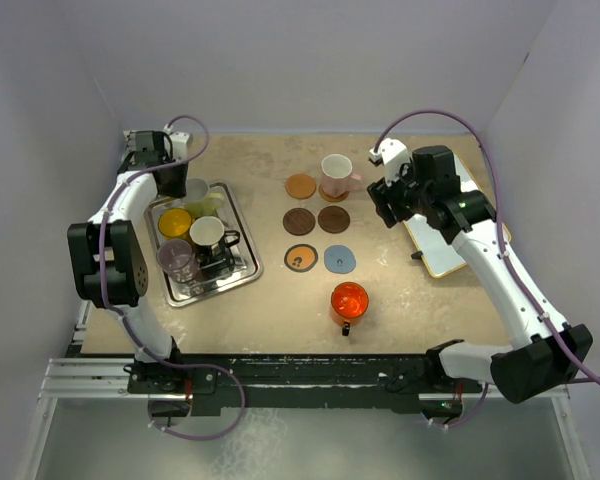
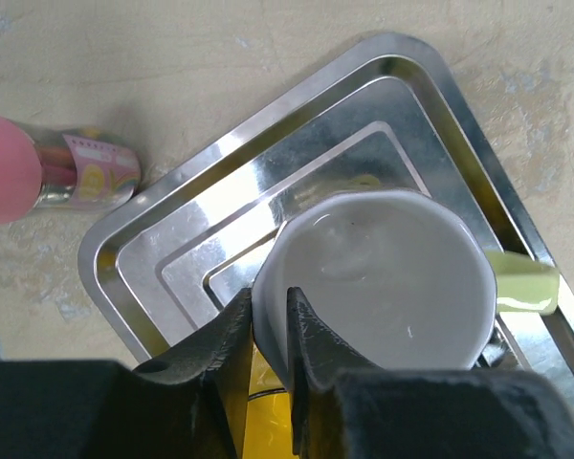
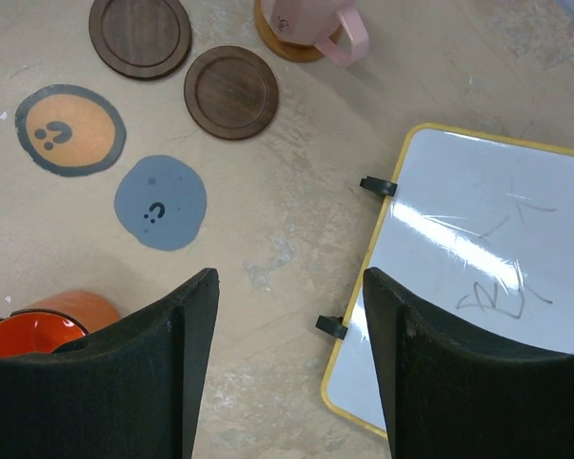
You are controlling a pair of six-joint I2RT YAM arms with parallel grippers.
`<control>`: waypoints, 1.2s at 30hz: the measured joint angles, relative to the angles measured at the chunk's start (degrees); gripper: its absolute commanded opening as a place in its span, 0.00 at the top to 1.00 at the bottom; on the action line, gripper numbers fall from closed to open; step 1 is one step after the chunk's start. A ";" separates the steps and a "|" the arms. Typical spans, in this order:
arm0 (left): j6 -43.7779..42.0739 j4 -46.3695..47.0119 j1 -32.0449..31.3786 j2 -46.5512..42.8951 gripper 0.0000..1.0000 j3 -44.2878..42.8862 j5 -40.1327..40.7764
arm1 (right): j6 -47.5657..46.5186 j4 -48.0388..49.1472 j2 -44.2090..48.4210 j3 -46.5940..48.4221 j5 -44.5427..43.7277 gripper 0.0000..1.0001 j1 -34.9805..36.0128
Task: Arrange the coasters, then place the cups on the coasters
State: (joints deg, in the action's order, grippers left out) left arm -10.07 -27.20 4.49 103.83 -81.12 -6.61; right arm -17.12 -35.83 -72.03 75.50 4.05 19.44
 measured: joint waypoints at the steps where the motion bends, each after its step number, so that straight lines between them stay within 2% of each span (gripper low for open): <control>1: 0.09 0.07 0.00 0.22 0.89 -0.35 -0.33 | -0.02 0.13 0.00 0.00 0.24 0.35 0.00; 5: 0.50 0.50 0.00 0.46 0.97 -0.76 -1.77 | -0.55 0.44 0.00 0.00 0.85 0.35 0.00; 19: 1.57 0.87 0.00 -0.20 0.97 -0.92 -6.16 | -3.32 3.28 -1.86 1.57 9.99 0.33 0.04; 26: 3.08 -0.17 -0.02 -4.59 0.97 -0.96 -8.26 | -3.48 3.96 -5.95 5.38 13.97 0.33 0.57; 36: 7.58 -1.53 -0.26 -8.00 0.97 -2.03 -10.58 | -3.43 5.46 -9.81 5.92 16.41 0.32 3.04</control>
State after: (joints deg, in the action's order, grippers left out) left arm -2.48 -28.73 4.23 95.83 -83.15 -17.19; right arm -20.56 -30.37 -81.84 81.43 20.47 22.48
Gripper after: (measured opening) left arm 0.049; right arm 0.678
